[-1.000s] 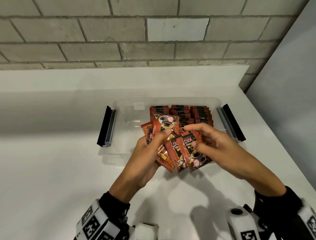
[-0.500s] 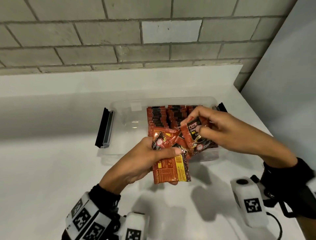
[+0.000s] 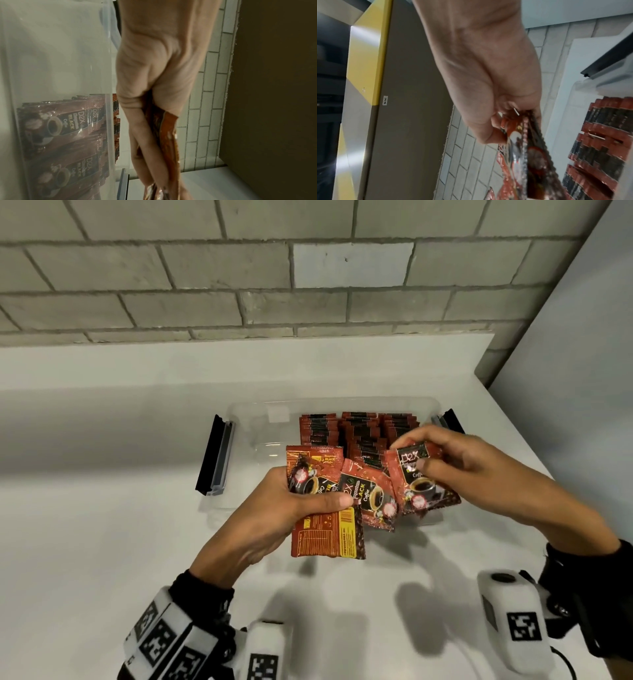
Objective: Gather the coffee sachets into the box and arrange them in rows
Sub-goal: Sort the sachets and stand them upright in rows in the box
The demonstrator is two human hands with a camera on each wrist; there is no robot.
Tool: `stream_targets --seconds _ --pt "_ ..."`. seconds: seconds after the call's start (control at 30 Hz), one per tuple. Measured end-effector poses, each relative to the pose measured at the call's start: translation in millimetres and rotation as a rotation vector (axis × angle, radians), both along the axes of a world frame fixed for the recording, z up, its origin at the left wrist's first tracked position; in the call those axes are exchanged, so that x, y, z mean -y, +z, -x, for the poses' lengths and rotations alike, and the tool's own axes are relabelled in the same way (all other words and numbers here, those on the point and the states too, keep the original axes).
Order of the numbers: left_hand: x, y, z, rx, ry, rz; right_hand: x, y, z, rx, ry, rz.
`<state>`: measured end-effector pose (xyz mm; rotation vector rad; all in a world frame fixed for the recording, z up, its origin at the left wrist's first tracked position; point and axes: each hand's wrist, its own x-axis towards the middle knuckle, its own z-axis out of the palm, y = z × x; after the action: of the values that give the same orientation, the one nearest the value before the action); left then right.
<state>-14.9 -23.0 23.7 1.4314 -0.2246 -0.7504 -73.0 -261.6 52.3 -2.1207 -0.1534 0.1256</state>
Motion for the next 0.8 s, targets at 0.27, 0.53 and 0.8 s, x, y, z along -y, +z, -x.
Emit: stream_targets --seconds 0.27,0.53,0.8 --pt "8 3 -2 0.032 -0.070 -0.017 -12 2 -10 -0.141 0.132 -0.055" --pt "8 -5 -7 0.022 0.322 0.095 -12 -5 -5 -0.228 -0.291 -0.626" --pt "25 -4 1 -0.179 0.427 0.277 -36 -23 5 -0.348 -0.227 -0.581"
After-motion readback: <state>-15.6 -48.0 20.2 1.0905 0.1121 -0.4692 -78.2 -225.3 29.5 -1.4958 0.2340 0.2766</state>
